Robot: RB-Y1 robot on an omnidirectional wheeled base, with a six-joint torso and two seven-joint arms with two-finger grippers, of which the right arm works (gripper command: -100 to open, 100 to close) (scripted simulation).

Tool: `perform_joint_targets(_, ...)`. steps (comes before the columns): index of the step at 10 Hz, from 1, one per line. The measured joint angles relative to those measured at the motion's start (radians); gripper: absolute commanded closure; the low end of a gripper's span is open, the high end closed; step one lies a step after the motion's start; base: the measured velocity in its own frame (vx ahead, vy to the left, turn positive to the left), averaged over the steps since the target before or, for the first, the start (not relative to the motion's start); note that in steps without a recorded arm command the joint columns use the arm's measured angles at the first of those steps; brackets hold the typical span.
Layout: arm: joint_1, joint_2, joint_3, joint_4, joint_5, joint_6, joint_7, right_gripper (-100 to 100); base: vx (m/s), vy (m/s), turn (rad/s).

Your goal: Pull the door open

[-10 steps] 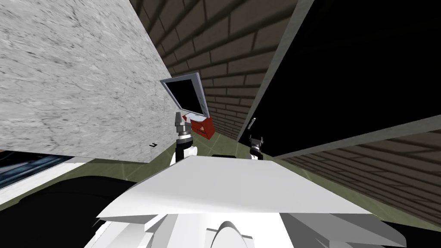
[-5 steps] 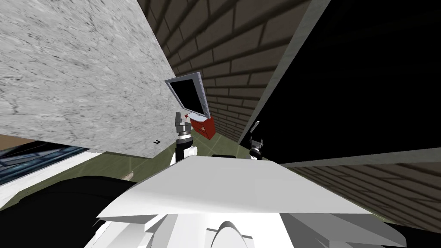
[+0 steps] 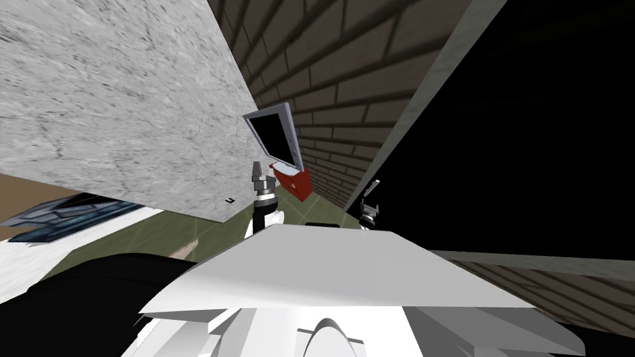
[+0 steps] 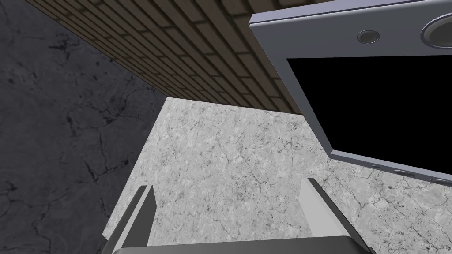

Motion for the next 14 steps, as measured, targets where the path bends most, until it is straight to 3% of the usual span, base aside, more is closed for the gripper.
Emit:
perform_joint_targets(4, -0.012, -0.001, 0.004, 0.055, -0.035, -0.023, -0.054, -100, 0.078, -0.047, 0.067)
perform_joint_targets(6, -0.002, -0.029, 0.005, 0.068, -0.038, -0.027, -0.086, -100, 0.168, -0.002, 0.021)
perform_joint_targets(10, 0.025, -0.103, 0.007, 0.098, -0.045, -0.036, -0.174, -100, 0.149, 0.006, 0.017)
perform_joint_targets(14, 0.036, -0.157, 0.01, 0.136, -0.049, -0.05, -0.246, -100, 0.088, -0.011, 0.013)
